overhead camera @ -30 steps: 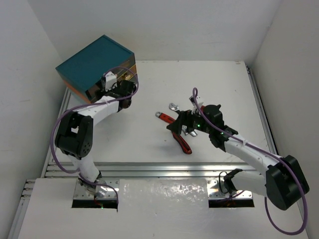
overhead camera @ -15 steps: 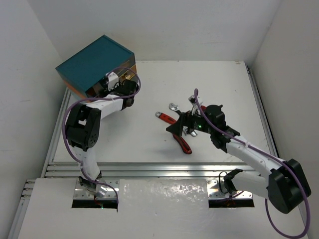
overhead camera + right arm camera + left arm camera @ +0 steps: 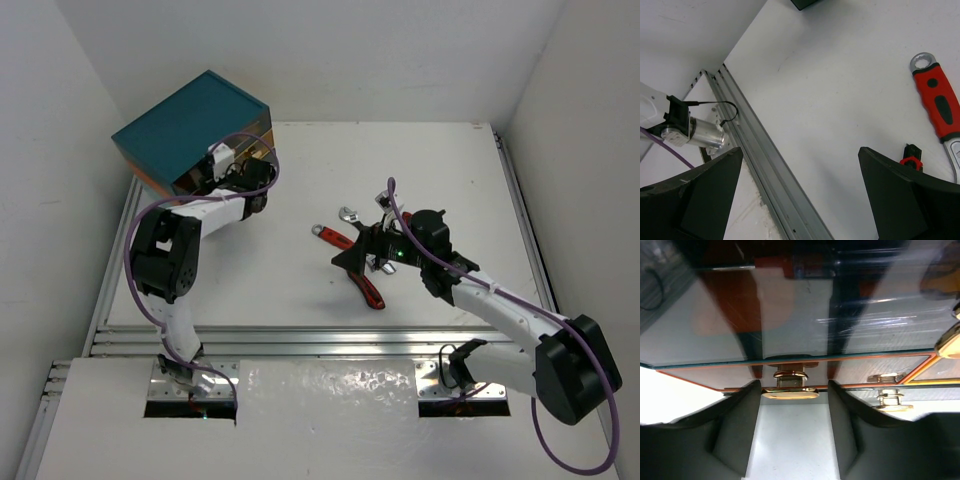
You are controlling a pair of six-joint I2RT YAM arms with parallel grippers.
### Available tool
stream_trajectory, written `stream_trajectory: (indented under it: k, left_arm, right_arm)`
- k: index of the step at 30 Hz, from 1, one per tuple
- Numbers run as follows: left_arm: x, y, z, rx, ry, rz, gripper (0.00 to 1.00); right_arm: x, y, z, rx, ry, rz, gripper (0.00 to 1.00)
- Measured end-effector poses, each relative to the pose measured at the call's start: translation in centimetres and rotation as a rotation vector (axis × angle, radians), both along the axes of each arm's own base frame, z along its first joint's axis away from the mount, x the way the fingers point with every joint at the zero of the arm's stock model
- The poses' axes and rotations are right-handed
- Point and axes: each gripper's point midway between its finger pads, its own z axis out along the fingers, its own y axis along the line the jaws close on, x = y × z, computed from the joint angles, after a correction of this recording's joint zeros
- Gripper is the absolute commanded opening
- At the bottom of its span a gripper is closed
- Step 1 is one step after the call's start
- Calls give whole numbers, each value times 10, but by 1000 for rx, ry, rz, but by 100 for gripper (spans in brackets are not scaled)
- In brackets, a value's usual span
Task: Sort the tools into containers
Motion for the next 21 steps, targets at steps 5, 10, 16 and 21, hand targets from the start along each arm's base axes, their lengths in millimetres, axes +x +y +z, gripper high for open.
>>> stream_trajectory:
  k: [5,10,16,21]
  left_arm:
    - [0,0,0,1,2,-1,24]
    - [-1,-6,-2,1,-12,-10,14]
    - [-16,-32,-3,-11,-40,-53,11]
    - [-35,-58,-6,16,-40,-87,11]
  right_arm:
    - [0,1,2,5,-7,3,99]
    - [1,1,2,6,-9,3,99]
    - [1,1,2,6,-9,3,99]
    - [0,1,1,3,-5,3,99]
